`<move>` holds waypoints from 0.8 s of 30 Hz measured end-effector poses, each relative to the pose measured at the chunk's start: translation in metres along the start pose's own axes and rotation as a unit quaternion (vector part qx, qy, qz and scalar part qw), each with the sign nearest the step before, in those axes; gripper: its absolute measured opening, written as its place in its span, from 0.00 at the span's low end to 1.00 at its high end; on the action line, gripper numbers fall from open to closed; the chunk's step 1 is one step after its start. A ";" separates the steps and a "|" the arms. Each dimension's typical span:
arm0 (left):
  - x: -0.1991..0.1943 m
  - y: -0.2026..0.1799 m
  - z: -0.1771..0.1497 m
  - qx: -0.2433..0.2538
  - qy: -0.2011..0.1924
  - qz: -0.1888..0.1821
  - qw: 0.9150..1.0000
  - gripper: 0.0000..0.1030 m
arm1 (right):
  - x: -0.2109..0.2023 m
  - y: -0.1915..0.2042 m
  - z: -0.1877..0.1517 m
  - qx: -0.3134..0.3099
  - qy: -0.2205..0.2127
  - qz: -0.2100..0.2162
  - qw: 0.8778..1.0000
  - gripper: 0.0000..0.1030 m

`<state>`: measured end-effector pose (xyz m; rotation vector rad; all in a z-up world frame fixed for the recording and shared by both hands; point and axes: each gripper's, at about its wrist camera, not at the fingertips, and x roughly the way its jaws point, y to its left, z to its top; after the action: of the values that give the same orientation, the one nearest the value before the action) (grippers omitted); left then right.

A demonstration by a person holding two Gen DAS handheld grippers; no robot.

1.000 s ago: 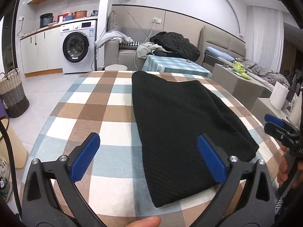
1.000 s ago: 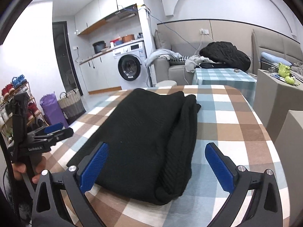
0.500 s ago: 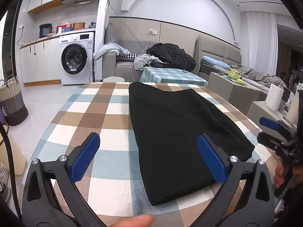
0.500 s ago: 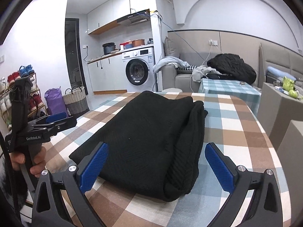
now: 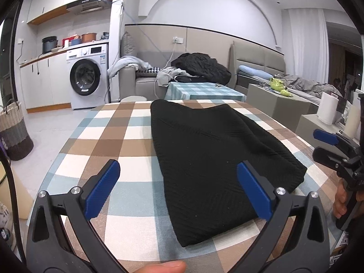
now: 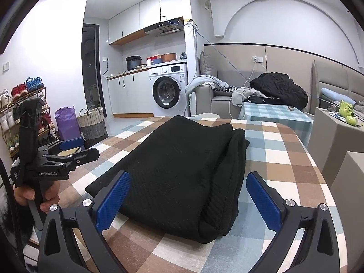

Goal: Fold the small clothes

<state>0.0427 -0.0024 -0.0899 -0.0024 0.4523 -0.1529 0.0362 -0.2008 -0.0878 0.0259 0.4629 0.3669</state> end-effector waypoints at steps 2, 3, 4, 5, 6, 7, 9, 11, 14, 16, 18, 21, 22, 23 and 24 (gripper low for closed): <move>0.000 -0.002 0.000 0.005 -0.001 -0.001 1.000 0.99 | 0.000 0.001 0.000 -0.002 0.002 0.000 1.000 1.00; 0.000 -0.003 0.000 0.007 -0.002 -0.002 1.000 0.99 | 0.001 0.001 0.000 -0.003 0.003 0.000 1.000 1.00; 0.000 -0.003 0.000 0.008 -0.003 -0.003 1.000 0.99 | 0.000 0.002 0.000 -0.005 0.002 0.000 1.000 1.00; 0.001 -0.002 0.000 0.008 -0.003 -0.004 1.000 0.99 | 0.000 0.002 0.000 -0.005 0.002 0.000 1.000 1.00; 0.001 -0.002 0.000 0.008 -0.003 -0.006 1.000 0.99 | 0.000 0.002 0.000 -0.005 0.001 0.001 1.000 1.00; 0.001 -0.002 0.000 0.008 -0.003 -0.005 1.000 0.99 | 0.000 0.002 0.000 -0.004 0.001 0.001 1.000 1.00; 0.001 -0.003 -0.001 0.007 -0.003 -0.004 1.000 0.99 | 0.000 0.002 0.000 -0.005 0.002 0.001 1.000 1.00; 0.001 -0.003 0.000 0.007 -0.003 -0.004 1.000 0.99 | 0.001 0.002 0.000 -0.005 0.002 0.000 1.000 1.00; 0.001 -0.003 0.000 0.007 -0.003 -0.004 1.000 0.99 | 0.000 0.003 0.000 -0.005 0.002 0.000 1.000 1.00; 0.001 -0.003 0.000 0.007 -0.003 -0.004 1.000 0.99 | 0.000 0.003 0.001 -0.005 0.002 0.000 1.000 1.00; 0.001 -0.003 0.000 0.007 -0.003 -0.004 1.000 0.99 | 0.001 0.003 0.001 -0.005 0.003 0.001 1.000 1.00; 0.001 -0.002 0.000 0.007 -0.003 -0.004 1.000 0.99 | 0.000 0.004 0.001 -0.005 0.002 0.000 1.000 1.00; 0.001 -0.002 0.000 0.006 -0.002 -0.004 1.000 0.99 | 0.001 0.004 0.001 -0.005 0.003 0.000 1.000 1.00; 0.002 -0.002 -0.001 0.006 -0.001 -0.004 1.000 0.99 | 0.002 0.004 0.000 -0.005 0.003 0.000 1.000 1.00; 0.002 -0.003 -0.001 0.005 -0.001 -0.005 1.000 0.99 | 0.002 0.003 0.000 -0.005 0.003 0.001 1.000 1.00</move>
<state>0.0438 -0.0053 -0.0921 0.0054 0.4503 -0.1641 0.0364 -0.1972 -0.0881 0.0153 0.4668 0.3708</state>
